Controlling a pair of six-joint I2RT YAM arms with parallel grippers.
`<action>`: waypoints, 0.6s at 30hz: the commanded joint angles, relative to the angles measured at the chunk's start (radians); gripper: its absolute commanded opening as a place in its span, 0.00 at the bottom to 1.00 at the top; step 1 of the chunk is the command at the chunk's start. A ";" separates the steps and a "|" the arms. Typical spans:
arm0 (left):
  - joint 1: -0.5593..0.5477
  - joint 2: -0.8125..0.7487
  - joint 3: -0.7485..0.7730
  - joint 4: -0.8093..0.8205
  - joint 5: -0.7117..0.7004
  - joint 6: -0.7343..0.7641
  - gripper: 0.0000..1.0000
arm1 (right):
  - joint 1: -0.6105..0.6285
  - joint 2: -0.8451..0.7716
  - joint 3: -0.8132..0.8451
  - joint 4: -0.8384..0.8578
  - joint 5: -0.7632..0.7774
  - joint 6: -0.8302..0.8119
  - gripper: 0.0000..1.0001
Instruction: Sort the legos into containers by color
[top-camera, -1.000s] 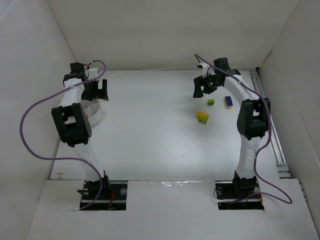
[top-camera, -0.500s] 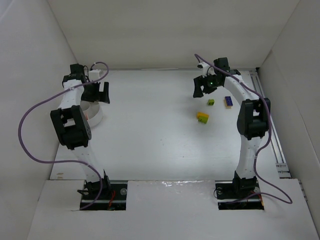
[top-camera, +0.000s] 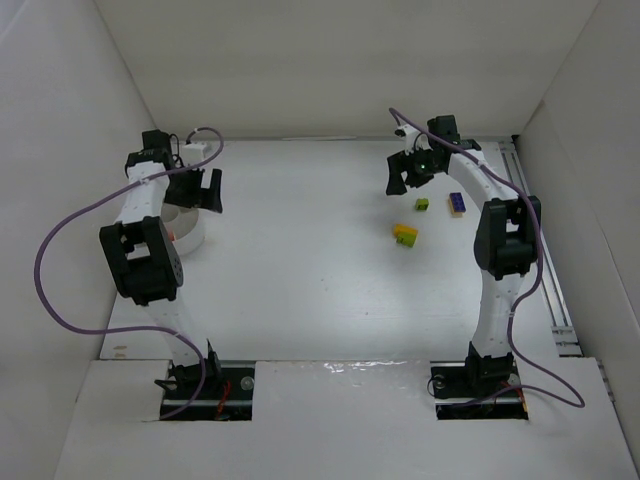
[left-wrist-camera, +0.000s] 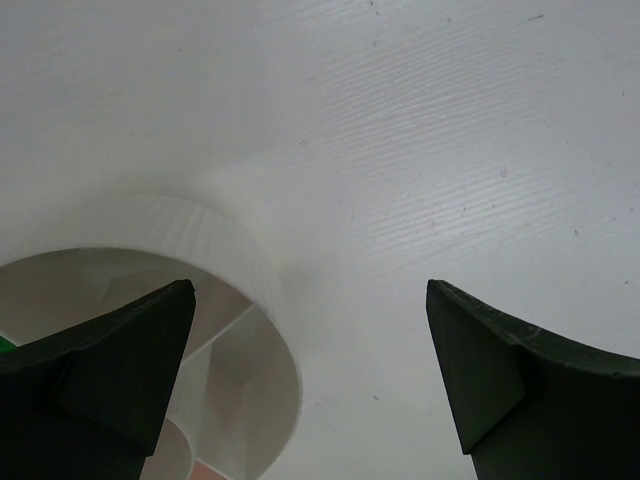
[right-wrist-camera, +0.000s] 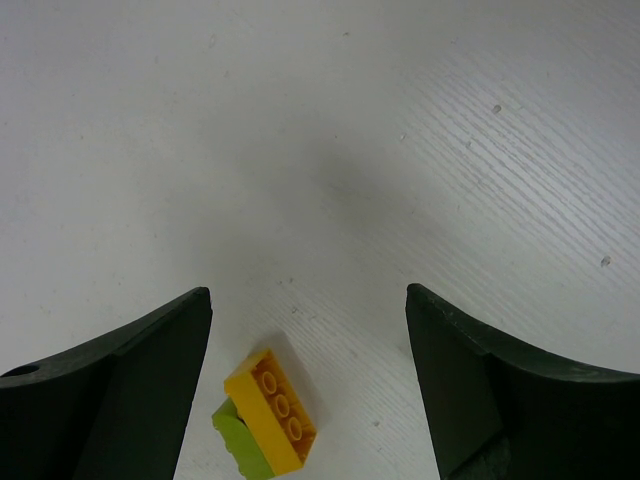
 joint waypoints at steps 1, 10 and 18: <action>-0.014 -0.068 -0.024 -0.042 0.008 0.027 1.00 | -0.001 -0.033 -0.016 0.037 -0.013 0.006 0.83; -0.014 -0.068 -0.043 -0.062 -0.001 0.036 1.00 | -0.001 -0.042 -0.025 0.037 -0.022 0.006 0.83; -0.014 -0.087 -0.052 -0.093 0.008 0.057 1.00 | -0.001 -0.042 -0.025 0.037 -0.022 0.006 0.83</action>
